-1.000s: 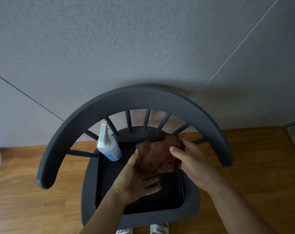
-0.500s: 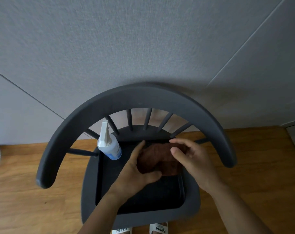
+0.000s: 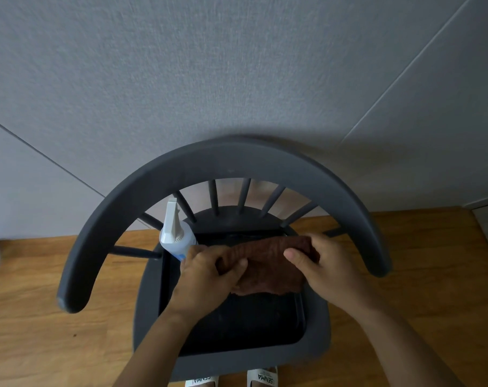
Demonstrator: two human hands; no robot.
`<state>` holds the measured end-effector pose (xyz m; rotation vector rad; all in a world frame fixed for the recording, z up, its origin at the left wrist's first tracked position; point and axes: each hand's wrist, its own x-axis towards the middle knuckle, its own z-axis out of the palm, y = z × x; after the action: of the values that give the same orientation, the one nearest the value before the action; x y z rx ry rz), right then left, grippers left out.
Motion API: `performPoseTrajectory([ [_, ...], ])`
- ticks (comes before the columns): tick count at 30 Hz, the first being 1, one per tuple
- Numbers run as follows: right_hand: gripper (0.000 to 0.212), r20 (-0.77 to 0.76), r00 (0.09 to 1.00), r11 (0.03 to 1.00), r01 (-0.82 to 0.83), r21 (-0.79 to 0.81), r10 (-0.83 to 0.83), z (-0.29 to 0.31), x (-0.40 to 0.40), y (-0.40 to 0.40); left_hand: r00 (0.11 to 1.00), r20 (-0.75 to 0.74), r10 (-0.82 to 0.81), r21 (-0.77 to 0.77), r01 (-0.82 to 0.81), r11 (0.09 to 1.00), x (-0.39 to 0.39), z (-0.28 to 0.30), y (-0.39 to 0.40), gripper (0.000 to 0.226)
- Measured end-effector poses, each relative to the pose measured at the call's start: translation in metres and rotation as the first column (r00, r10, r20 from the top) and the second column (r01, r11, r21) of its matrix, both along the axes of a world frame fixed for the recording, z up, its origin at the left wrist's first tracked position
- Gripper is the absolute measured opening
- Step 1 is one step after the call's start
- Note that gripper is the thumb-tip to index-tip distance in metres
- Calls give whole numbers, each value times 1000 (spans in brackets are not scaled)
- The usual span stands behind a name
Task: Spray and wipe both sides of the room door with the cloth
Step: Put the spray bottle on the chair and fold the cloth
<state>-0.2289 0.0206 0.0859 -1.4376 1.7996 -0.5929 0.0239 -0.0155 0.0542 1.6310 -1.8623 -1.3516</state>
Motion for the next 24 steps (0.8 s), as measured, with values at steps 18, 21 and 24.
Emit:
performPoseTrajectory([
  [18,42,93,943,883,262,389,-320,-118,4,-24,956,-75,282,470,-216,856,-46,-108,-21,65],
  [21,68,-35,961,896,270,352,-275,-130,10,-28,967,15,255,314,-247,917,-54,-115,-18,72],
  [24,68,-183,971,947,196,256,-152,-134,14,-23,982,151,112,139,-133,981,-58,-120,-7,81],
])
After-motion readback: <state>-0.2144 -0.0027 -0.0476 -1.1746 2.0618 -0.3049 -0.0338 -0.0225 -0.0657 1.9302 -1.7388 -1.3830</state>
